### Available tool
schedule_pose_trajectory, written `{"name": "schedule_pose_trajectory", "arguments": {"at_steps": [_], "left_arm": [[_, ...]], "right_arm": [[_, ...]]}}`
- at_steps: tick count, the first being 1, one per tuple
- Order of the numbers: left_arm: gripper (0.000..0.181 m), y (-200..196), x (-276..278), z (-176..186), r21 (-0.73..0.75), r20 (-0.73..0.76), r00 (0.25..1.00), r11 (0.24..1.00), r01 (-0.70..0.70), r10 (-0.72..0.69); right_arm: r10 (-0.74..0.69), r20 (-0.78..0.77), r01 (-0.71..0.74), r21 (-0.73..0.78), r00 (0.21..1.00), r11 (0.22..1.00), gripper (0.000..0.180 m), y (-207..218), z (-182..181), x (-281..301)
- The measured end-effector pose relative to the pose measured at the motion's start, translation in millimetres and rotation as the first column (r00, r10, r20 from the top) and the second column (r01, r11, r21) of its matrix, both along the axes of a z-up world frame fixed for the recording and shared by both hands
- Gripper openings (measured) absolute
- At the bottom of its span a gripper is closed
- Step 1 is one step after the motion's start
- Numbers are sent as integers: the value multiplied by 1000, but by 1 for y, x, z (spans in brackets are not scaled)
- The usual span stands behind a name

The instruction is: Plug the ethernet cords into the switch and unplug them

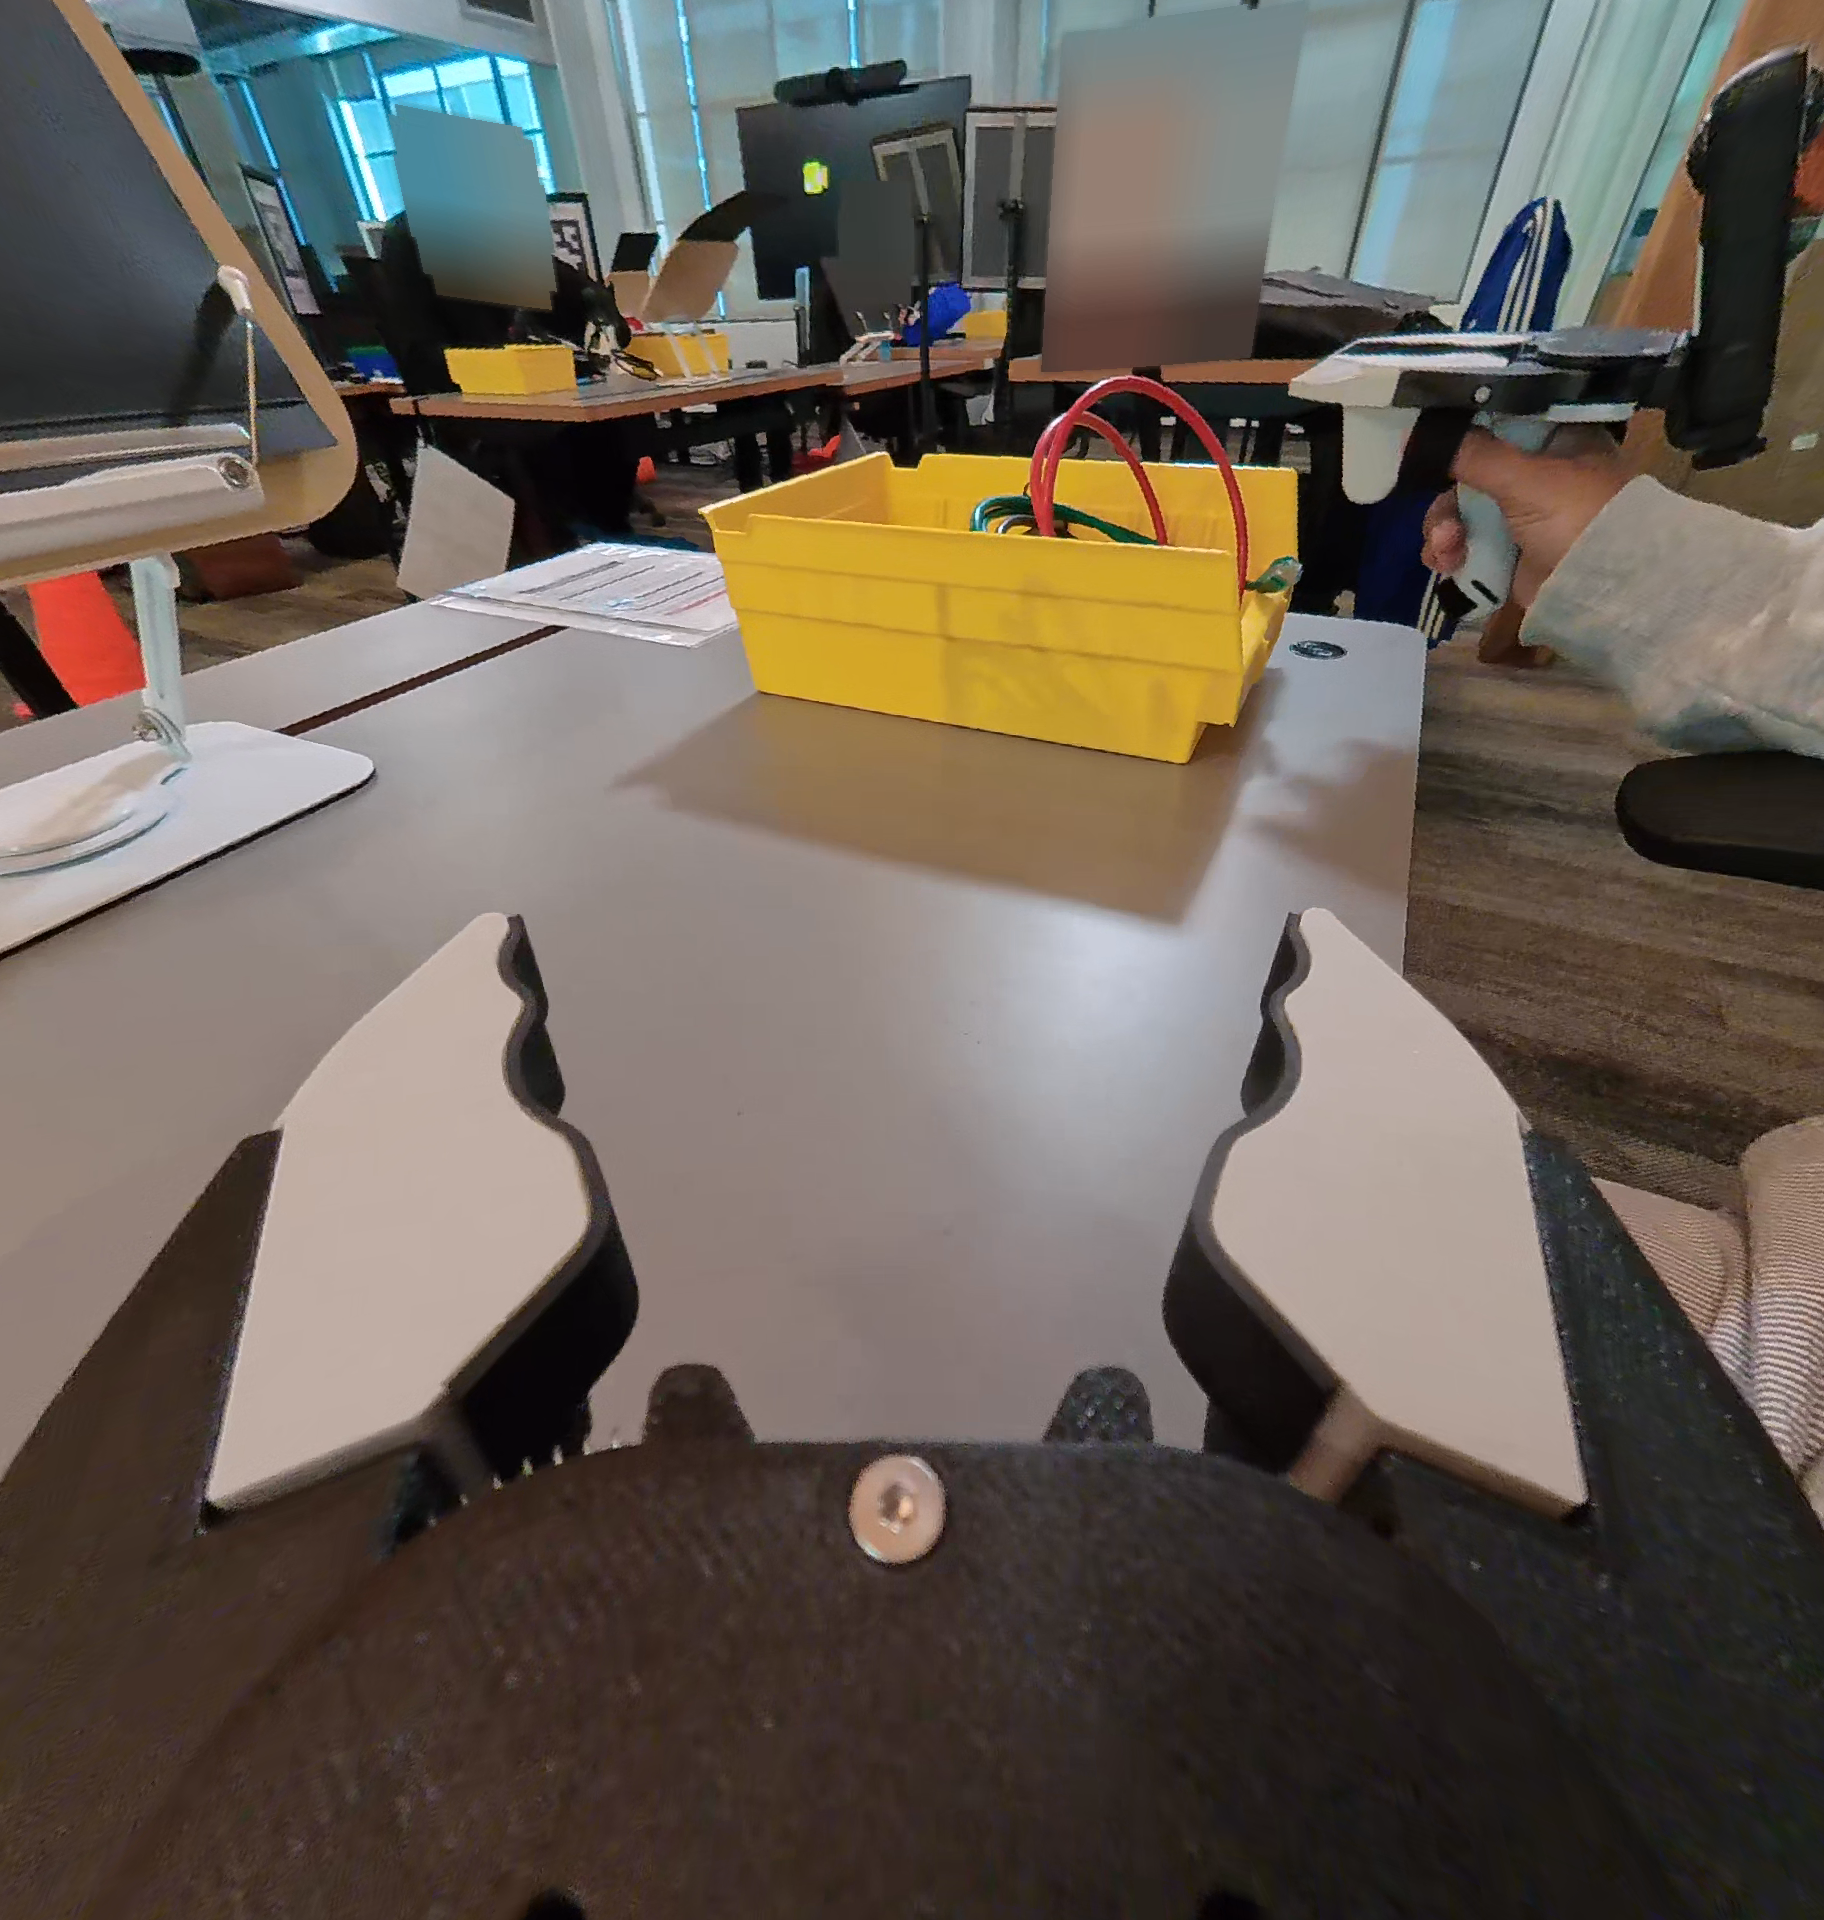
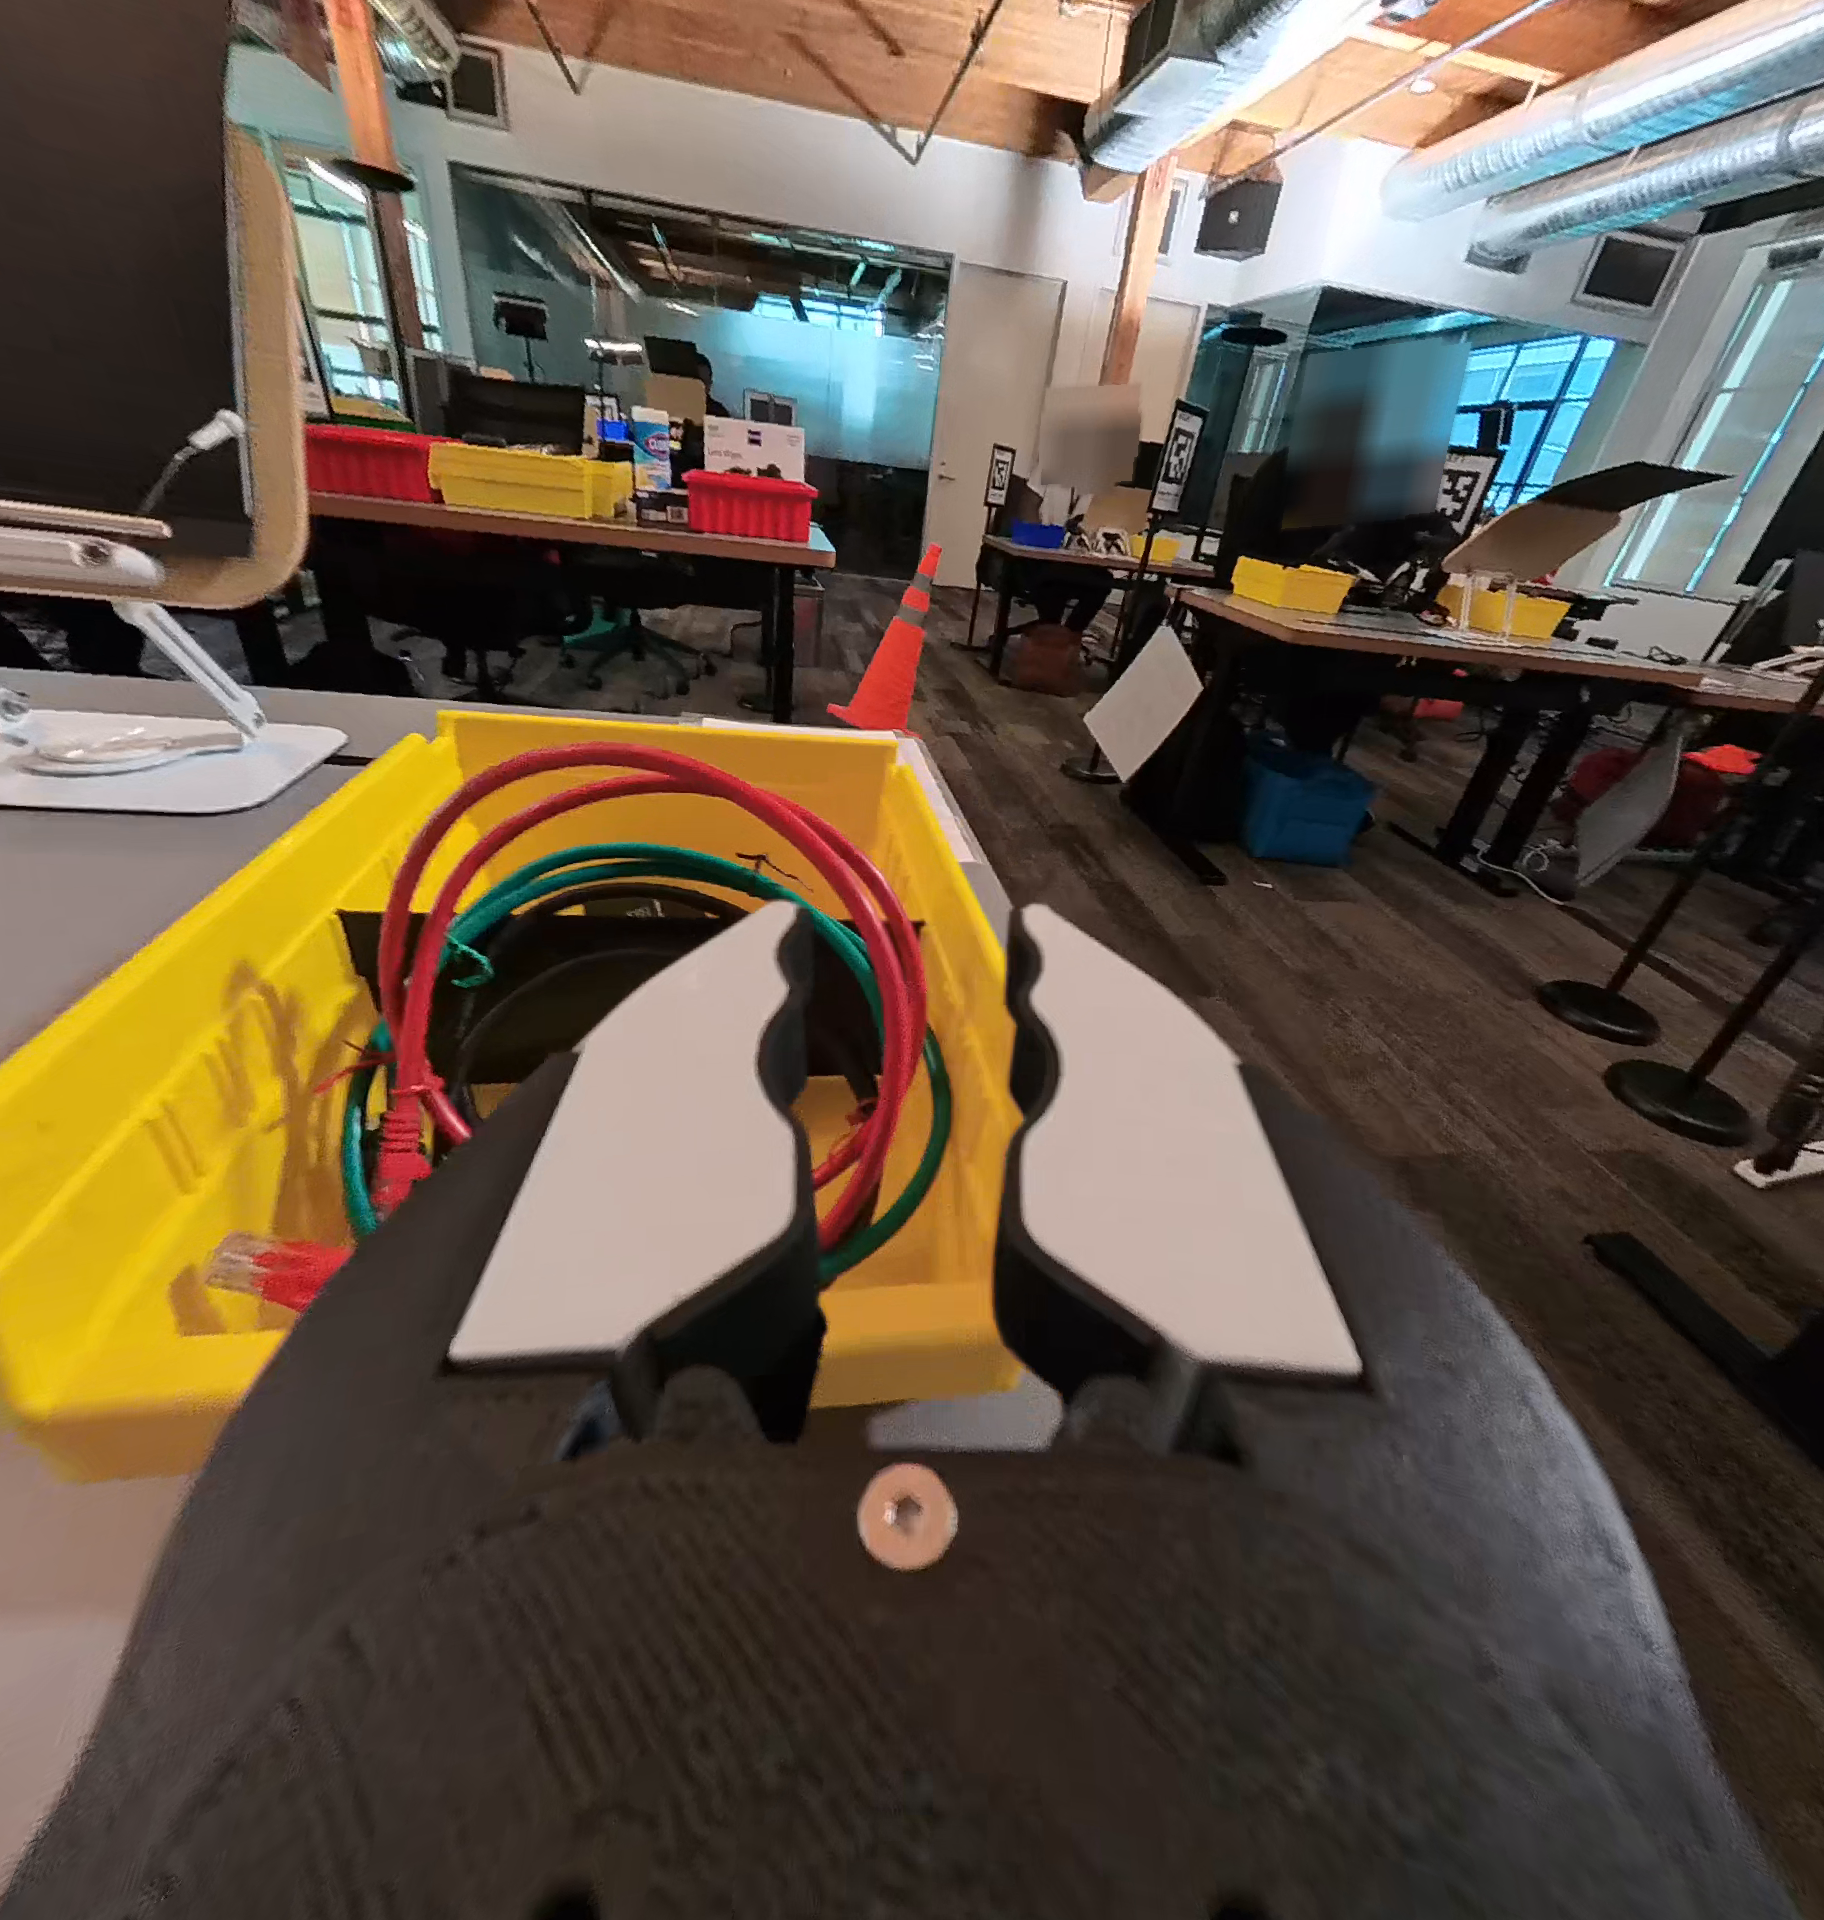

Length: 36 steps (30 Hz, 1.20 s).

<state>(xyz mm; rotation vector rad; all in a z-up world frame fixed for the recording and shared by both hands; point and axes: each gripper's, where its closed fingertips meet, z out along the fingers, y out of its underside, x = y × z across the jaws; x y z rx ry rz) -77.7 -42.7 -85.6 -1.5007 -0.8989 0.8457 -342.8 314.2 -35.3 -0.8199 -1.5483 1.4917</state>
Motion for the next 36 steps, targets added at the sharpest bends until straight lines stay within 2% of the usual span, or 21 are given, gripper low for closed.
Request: {"name": "schedule_pose_trajectory", "arguments": {"at_steps": [2,5,13,21,30,36], "left_arm": [[128,0,1,0,18,5,1000,1000,10,-10],[126,-1,0,-2,46,20,1000,999,19,-20],[124,1,0,-4,85,36,999,996,33,-36],[122,5,9,-6,51,42,998,998,37,-39],[120,-9,22,-5,70,46,999,997,-15,12],[119,-16,30,-5,75,46,998,996,-45,41]], "right_arm": [[-8,5,8,-9,1000,1000,50,8,-2,-3],[-19,62,23,-58,998,998,58,20,-9,-11],[-49,224,53,-8,973,999,45,35,-49,-29],[-29,249,38,-29,968,999,39,33,-46,-35],[-3,352,0,9,936,1000,35,19,-72,-54],[4,369,-5,1,930,1000,33,9,-73,-64]]}}
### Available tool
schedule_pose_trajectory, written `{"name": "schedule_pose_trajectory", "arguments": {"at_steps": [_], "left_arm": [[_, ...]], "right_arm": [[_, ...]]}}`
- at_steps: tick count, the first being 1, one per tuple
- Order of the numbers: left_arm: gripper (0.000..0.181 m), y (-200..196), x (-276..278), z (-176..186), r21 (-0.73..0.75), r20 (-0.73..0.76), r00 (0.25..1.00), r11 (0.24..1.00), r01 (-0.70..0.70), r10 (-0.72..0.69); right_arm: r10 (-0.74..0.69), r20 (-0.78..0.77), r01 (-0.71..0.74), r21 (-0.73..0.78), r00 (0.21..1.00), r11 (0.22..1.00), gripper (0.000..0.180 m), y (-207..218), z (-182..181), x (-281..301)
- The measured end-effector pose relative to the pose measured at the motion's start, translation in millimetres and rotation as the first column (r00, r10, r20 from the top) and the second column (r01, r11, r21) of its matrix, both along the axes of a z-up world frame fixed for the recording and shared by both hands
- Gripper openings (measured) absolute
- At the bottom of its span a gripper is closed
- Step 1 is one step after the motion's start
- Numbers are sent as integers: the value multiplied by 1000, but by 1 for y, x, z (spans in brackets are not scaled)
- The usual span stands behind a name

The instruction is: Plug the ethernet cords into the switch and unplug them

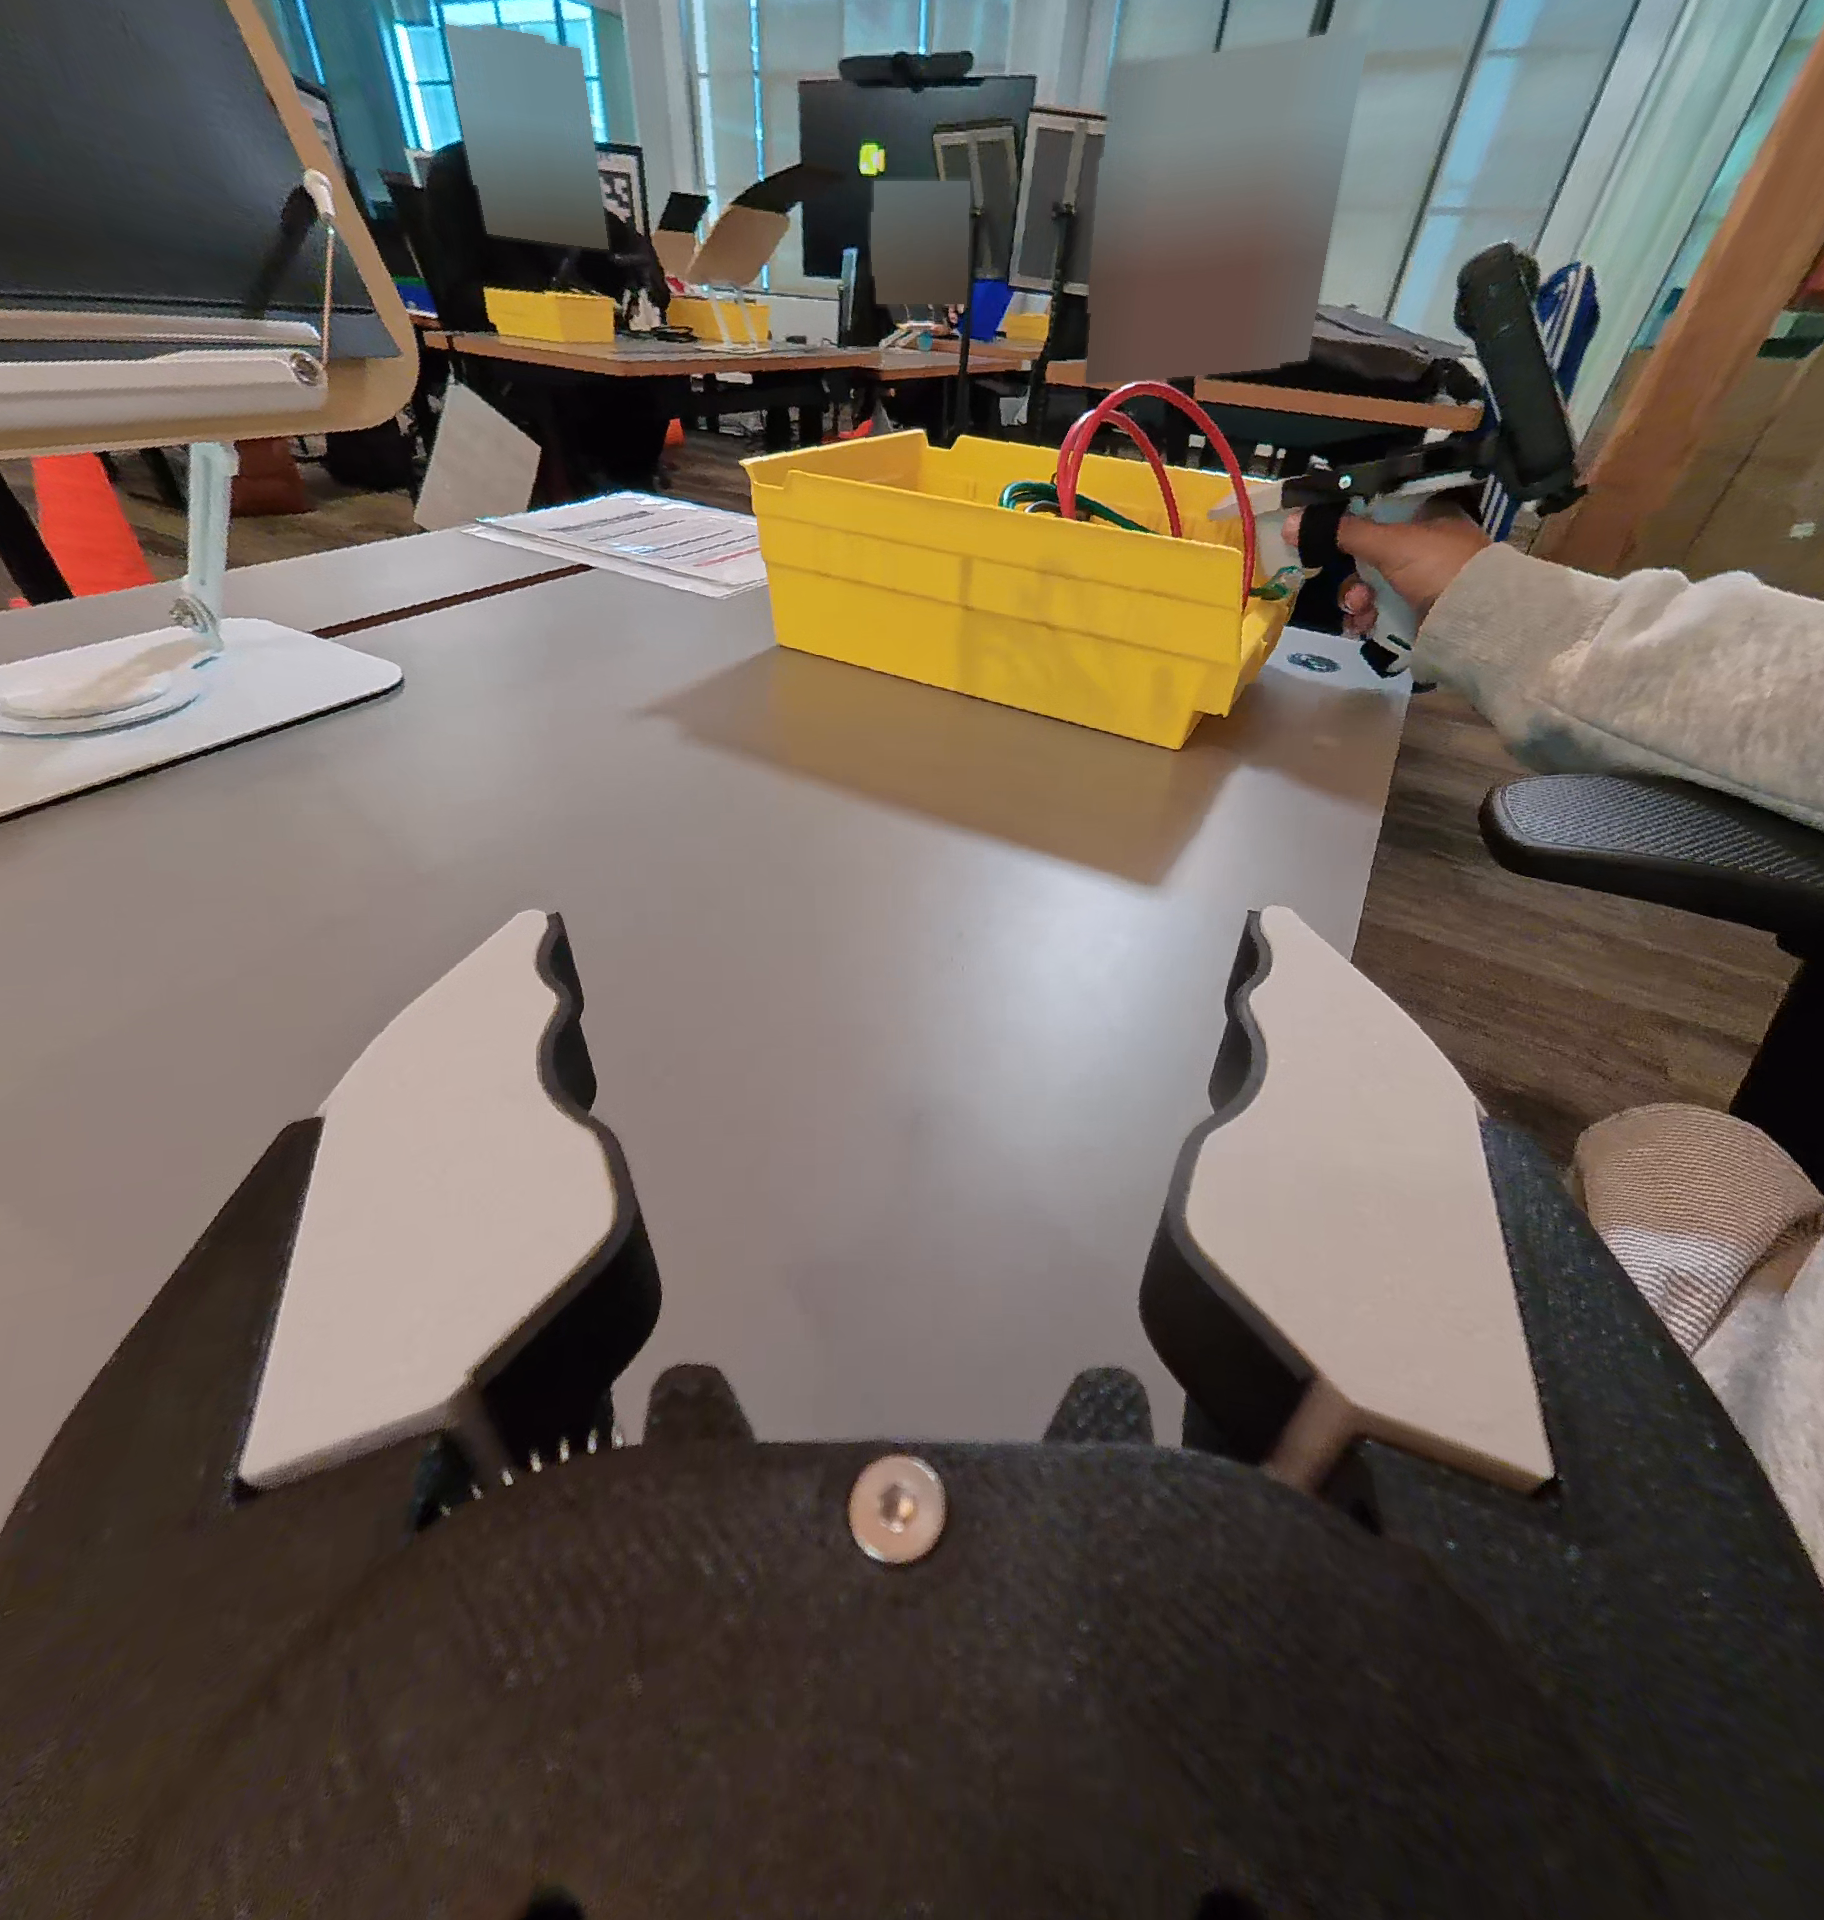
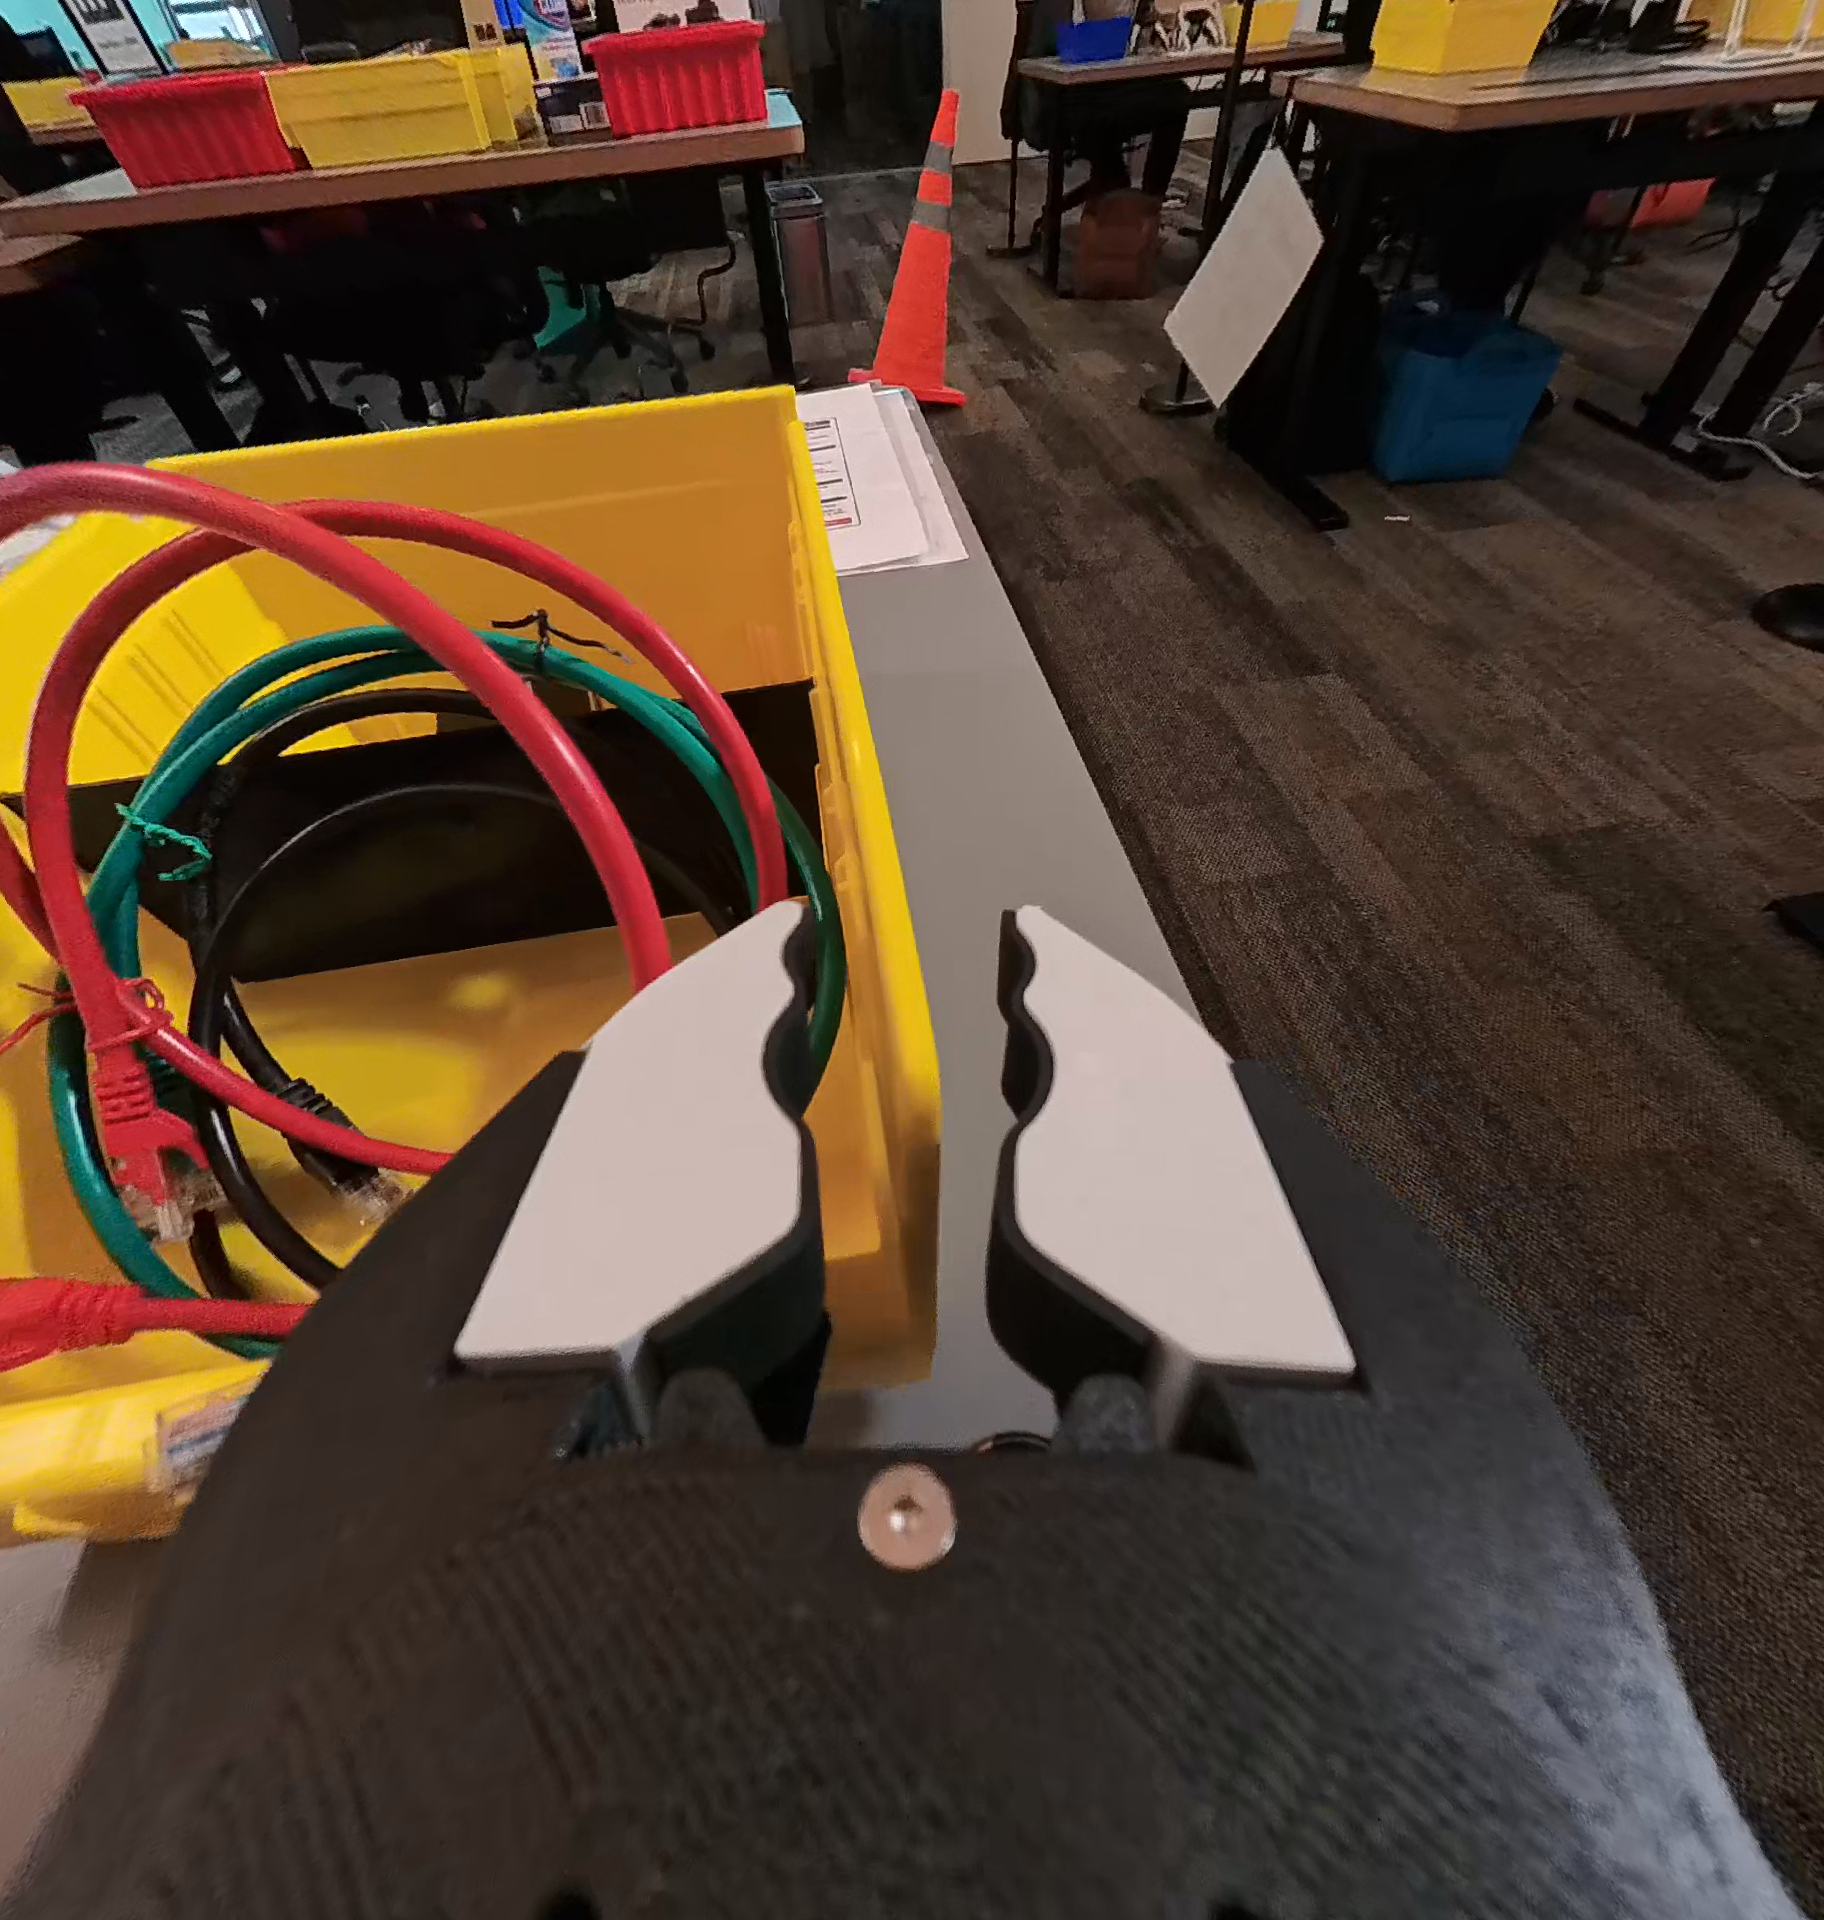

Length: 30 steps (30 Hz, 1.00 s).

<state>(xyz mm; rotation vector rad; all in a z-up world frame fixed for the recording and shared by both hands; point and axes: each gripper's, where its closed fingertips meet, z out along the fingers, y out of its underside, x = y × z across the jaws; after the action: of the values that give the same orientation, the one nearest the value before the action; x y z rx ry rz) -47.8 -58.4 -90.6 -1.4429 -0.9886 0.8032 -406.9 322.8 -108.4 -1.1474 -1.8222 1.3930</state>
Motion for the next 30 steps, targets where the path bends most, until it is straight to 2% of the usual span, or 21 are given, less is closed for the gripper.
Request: {"name": "schedule_pose_trajectory", "arguments": {"at_steps": [12,19,23,30], "left_arm": [[117,-12,14,1,17,-1,999,998,-54,54],[117,-12,14,0,15,3,999,999,-53,53],[116,-12,14,0,14,7,999,999,-51,51],[116,-11,13,-1,13,9,999,999,-48,48]], "right_arm": [[7,66,-5,-25,998,1000,24,-15,-12,-17],[125,131,-98,-193,983,976,7,-25,-13,-13],[121,138,-91,-206,983,974,7,-26,-13,-12],[88,193,-19,-334,977,942,7,-26,-12,-11]]}}
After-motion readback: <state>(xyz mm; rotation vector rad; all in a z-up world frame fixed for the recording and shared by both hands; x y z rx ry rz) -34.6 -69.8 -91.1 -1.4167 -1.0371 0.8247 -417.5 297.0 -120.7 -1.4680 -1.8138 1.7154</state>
